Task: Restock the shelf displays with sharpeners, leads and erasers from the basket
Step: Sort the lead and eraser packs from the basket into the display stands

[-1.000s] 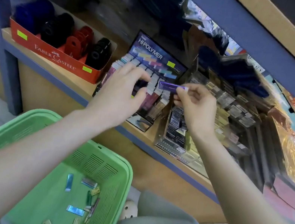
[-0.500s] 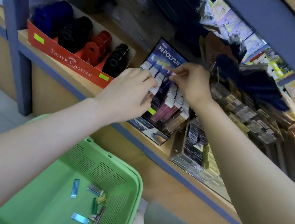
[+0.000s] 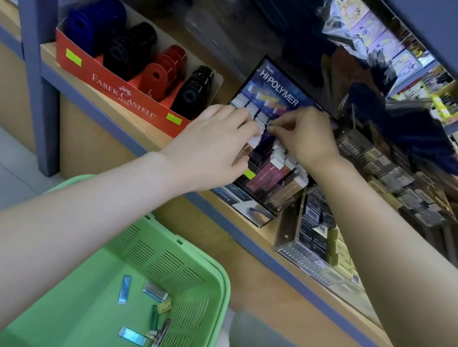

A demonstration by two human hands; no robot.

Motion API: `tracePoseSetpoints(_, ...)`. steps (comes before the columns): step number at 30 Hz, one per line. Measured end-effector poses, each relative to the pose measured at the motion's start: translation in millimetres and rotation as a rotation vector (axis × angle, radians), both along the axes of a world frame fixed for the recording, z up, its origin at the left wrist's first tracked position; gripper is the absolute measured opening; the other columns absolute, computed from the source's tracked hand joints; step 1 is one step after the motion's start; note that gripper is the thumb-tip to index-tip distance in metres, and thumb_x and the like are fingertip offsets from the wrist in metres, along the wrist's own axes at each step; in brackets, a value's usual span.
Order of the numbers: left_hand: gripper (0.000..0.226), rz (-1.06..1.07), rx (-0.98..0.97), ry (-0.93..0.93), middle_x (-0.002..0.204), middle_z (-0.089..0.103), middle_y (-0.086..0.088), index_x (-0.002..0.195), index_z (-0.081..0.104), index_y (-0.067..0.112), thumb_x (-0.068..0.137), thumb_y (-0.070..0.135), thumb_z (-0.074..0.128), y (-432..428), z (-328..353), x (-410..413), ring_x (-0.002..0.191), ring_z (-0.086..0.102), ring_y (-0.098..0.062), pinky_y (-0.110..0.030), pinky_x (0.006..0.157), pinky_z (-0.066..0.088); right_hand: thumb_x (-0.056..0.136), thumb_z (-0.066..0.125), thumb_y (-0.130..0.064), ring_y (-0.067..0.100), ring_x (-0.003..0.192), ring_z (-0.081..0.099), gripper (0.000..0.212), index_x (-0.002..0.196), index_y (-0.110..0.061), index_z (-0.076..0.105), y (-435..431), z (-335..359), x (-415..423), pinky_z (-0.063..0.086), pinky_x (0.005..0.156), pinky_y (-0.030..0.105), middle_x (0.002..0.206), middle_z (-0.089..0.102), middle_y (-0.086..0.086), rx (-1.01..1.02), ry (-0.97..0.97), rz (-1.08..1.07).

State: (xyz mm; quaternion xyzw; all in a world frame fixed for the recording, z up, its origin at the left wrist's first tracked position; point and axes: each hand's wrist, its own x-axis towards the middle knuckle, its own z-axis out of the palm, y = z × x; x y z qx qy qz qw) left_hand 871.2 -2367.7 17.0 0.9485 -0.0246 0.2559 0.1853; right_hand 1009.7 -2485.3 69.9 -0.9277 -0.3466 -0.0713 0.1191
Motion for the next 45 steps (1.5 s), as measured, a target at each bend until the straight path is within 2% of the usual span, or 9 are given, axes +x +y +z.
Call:
tracePoseSetpoints(8,0.043,-0.032,0.052,-0.004,0.129,0.051,-0.009,0.130,0.050,0.008,0.089,0.021,0.052,1,3,-8,0.129,0.040,-0.025,-0.029,0.115,0.008,0.096,0.053,-0.018,0.029,0.105,0.061,0.025,0.116,-0.014,0.066,-4,7,-20,0.051,0.085,0.040,0.110,0.068,0.012,-0.165,-0.130,-0.018)
tracePoseSetpoints(13,0.034,-0.016,0.081,-0.133,0.115,0.058,-0.012,0.115,0.059,0.004,0.084,0.016,0.052,6,-8,-62,0.116,0.047,-0.027,-0.034,0.107,0.024,0.096,0.050,-0.017,0.013,0.097,0.050,0.020,0.113,-0.011,0.060,-27,-3,-89,0.042,0.076,0.027,0.105,0.058,0.000,0.159,-0.257,0.167)
tracePoseSetpoints(15,0.033,0.018,0.091,-0.109,0.109,0.060,-0.013,0.111,0.061,0.004,0.083,0.018,0.050,14,-25,-88,0.110,0.049,-0.027,-0.037,0.100,0.029,0.095,0.047,-0.020,0.008,0.087,0.044,0.018,0.106,-0.012,0.059,-37,-18,-122,0.033,0.070,0.020,0.097,0.054,-0.003,0.171,-0.225,0.257)
tracePoseSetpoints(20,0.036,0.176,0.033,0.144,0.107,0.059,-0.012,0.109,0.060,0.007,0.083,0.026,0.043,37,-87,-152,0.105,0.048,-0.026,-0.037,0.093,0.031,0.093,0.042,-0.027,0.014,0.094,0.054,0.022,0.106,-0.017,0.056,-44,-106,-176,0.047,0.077,0.026,0.100,0.058,-0.001,-0.028,0.010,0.427)
tracePoseSetpoints(25,0.047,0.394,-0.094,0.449,0.115,0.058,-0.013,0.119,0.054,0.012,0.083,0.035,0.036,60,-146,-198,0.100,0.059,-0.032,-0.036,0.089,0.031,0.100,0.043,-0.025,0.016,0.122,0.048,0.037,0.136,-0.017,0.042,-36,-223,-181,0.039,0.103,0.031,0.133,0.047,0.000,-0.369,0.446,0.268)
tracePoseSetpoints(29,0.062,0.504,-0.205,0.546,0.122,0.053,-0.014,0.137,0.042,0.009,0.086,0.040,0.025,71,-179,-213,0.108,0.054,-0.035,-0.044,0.087,0.044,0.098,0.047,-0.021,0.021,0.117,0.052,0.044,0.140,-0.012,0.035,-40,-305,-167,0.041,0.100,0.031,0.139,0.042,0.006,-0.501,0.650,0.094)
tracePoseSetpoints(34,0.055,0.572,-0.202,0.523,0.122,0.050,-0.010,0.145,0.031,0.013,0.094,0.034,0.038,73,-193,-215,0.096,0.060,-0.031,-0.034,0.056,0.045,0.094,0.053,-0.009,0.022,0.116,0.050,0.050,0.140,-0.011,0.036,-54,-368,-158,0.046,0.096,0.031,0.142,0.037,0.007,-0.491,0.844,-0.153)
tracePoseSetpoints(39,0.057,0.581,-0.207,0.516,0.124,0.048,-0.008,0.147,0.027,0.015,0.096,0.040,0.032,74,-201,-215,0.099,0.058,-0.027,-0.027,0.054,0.038,0.091,0.059,-0.014,0.027,0.134,0.032,0.056,0.140,-0.003,0.034,-59,-406,-166,0.023,0.110,0.032,0.145,0.036,0.014,-0.535,0.721,-0.216)
tracePoseSetpoints(45,0.058,0.570,-0.237,0.556,0.120,0.050,-0.008,0.146,0.030,0.014,0.095,0.041,0.031,72,-206,-216,0.096,0.058,-0.026,-0.025,0.056,0.035,0.093,0.056,-0.016,0.028,0.118,0.044,0.030,0.121,-0.006,0.051,-65,-422,-178,0.035,0.099,0.034,0.127,0.051,0.014,-0.590,0.697,-0.206)
